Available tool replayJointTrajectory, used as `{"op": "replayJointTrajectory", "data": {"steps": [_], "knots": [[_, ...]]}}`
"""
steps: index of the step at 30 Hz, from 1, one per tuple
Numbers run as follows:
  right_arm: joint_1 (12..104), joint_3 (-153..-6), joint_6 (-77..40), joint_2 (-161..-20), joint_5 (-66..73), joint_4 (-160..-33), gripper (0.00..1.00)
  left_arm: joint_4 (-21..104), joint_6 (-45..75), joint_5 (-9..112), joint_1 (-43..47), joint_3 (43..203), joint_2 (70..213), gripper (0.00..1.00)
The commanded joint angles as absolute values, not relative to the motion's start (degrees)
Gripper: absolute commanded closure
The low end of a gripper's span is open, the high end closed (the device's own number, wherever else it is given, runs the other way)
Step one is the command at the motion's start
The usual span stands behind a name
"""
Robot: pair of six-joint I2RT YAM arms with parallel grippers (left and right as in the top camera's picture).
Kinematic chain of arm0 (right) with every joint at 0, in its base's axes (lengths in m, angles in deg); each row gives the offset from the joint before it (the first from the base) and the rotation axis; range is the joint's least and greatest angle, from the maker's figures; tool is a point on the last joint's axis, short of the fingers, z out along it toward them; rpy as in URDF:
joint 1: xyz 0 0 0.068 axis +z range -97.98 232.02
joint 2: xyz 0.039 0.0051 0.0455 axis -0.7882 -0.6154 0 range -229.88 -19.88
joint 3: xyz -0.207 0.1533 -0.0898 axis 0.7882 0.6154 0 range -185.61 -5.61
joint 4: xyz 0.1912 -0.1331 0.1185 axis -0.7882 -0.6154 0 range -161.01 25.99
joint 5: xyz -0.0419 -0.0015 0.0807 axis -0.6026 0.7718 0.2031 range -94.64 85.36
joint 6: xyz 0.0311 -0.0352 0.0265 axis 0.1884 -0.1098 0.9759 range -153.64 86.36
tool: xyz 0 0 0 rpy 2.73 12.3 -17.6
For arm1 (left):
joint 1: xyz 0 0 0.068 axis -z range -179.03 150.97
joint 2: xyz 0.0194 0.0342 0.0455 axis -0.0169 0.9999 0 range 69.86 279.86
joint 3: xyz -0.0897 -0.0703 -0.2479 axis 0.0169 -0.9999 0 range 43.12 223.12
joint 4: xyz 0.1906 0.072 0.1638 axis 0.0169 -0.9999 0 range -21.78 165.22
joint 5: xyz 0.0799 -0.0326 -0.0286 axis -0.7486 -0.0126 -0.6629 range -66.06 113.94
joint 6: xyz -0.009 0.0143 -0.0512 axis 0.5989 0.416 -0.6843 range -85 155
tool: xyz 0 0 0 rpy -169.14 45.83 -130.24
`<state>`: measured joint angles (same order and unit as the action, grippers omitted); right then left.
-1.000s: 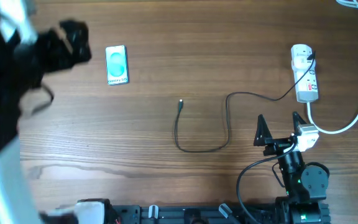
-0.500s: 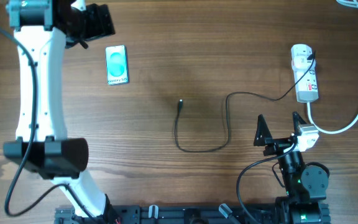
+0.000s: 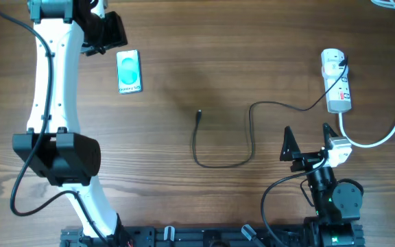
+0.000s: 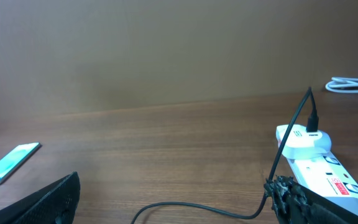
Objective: Plug charger to phone and switch on socket
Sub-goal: 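Move the left gripper forward over the Galaxy S25 phone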
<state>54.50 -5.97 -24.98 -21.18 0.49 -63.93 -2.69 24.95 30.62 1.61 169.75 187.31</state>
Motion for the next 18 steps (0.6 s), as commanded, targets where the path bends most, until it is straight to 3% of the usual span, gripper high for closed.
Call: {"op": "replayJointTrajectory", "data": {"steps": [1,3,4,18], "knots": [[54.69,-5.91,-26.03,-21.27,1.19,-63.67,0.00,0.52,25.13,31.17,1.85,166.17,187.48,0.32],[54.69,-5.91,-26.03,-21.27,1.19,-63.69,0.00,2.97,23.86,30.71,1.85,164.31,187.53,0.22],[54.69,-5.91,-26.03,-21.27,1.16,-63.69,0.00,4.37,22.81,30.53,1.85,163.19,187.55,0.01],[54.69,-5.91,-26.00,-21.27,1.16,-63.69,0.00,28.82,22.55,30.97,1.87,141.84,187.85,0.00]]}}
